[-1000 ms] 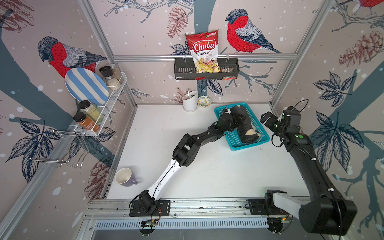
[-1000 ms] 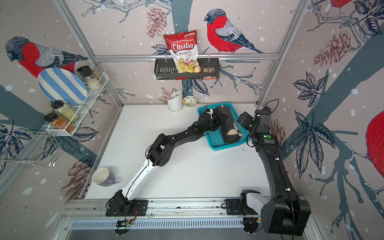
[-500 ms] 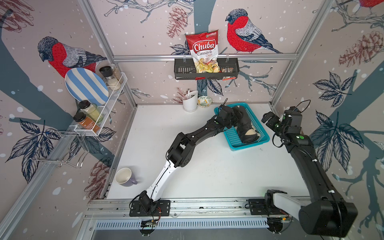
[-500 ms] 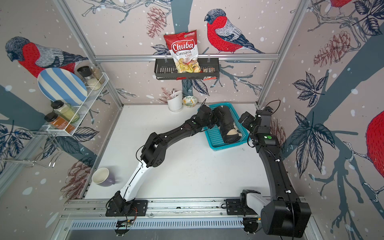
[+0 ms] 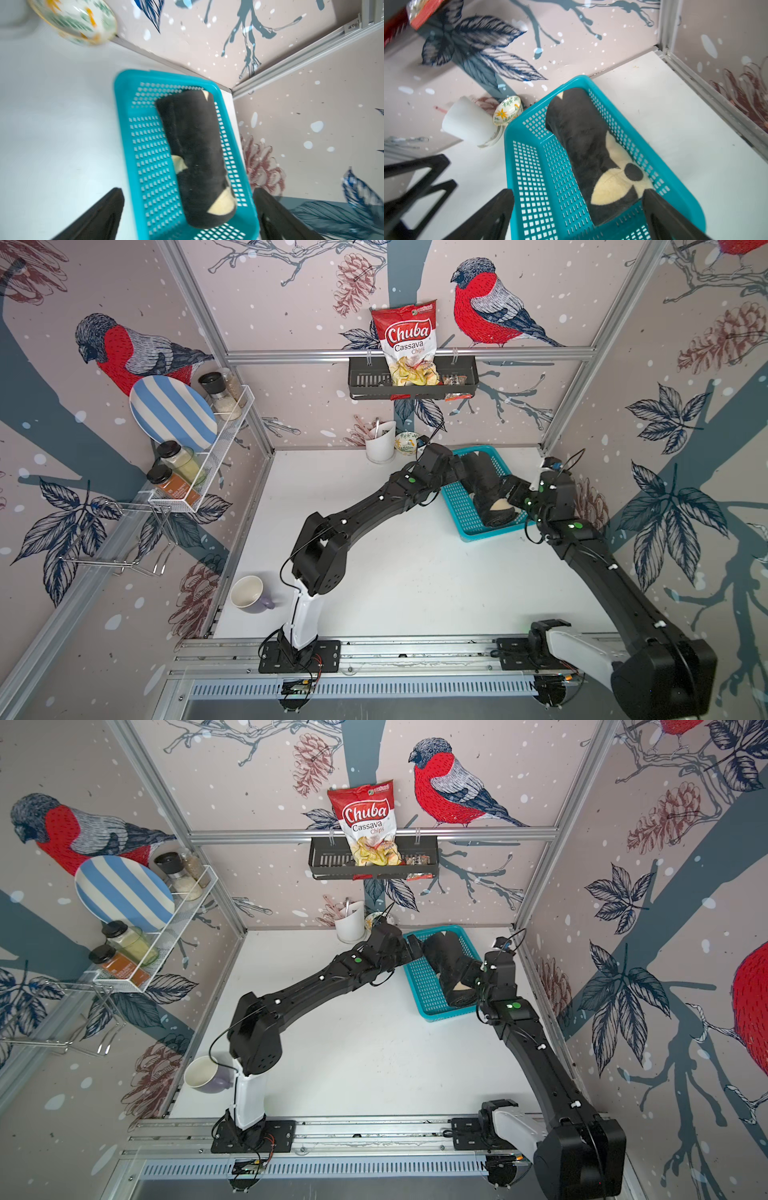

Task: Roll up the pillowcase
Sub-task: Reset both arms

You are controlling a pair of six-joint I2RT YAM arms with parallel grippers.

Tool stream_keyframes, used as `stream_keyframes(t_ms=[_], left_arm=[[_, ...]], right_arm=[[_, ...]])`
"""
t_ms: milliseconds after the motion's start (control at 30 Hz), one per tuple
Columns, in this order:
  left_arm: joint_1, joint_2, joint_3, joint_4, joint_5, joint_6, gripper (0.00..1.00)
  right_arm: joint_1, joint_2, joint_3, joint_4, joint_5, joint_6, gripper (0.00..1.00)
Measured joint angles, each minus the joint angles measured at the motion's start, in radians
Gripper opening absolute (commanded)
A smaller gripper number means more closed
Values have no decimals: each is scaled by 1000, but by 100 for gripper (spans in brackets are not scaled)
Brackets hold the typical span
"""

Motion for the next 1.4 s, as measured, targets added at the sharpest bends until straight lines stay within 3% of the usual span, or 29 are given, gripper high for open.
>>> stream_keyframes(t_ms=[100, 300, 433, 567, 767, 1100, 1200, 1400], left_arm=[[34, -163, -213, 21, -114, 90, 99], [214, -509, -688, 146, -315, 238, 98], [375, -710, -998, 280, -390, 355, 98], [547, -847, -1222, 487, -425, 482, 98], [703, -735, -1384, 802, -438, 617, 98], [737, -448, -1449, 1280, -210, 740, 98], [738, -401, -1476, 1387, -108, 777, 98], [738, -393, -1478, 1450, -45, 801, 99]], right_arm=[[25, 11, -121, 116, 71, -36, 100], [40, 64, -368, 446, 178, -158, 100], [13, 150, -404, 633, 240, -248, 100], [-47, 260, -421, 797, 249, -301, 100], [-101, 331, -501, 1069, 194, -361, 100], [-166, 416, -633, 1424, 67, -367, 100], [-180, 416, -622, 1414, 50, -368, 100], [-190, 419, -615, 1403, 42, -349, 100]])
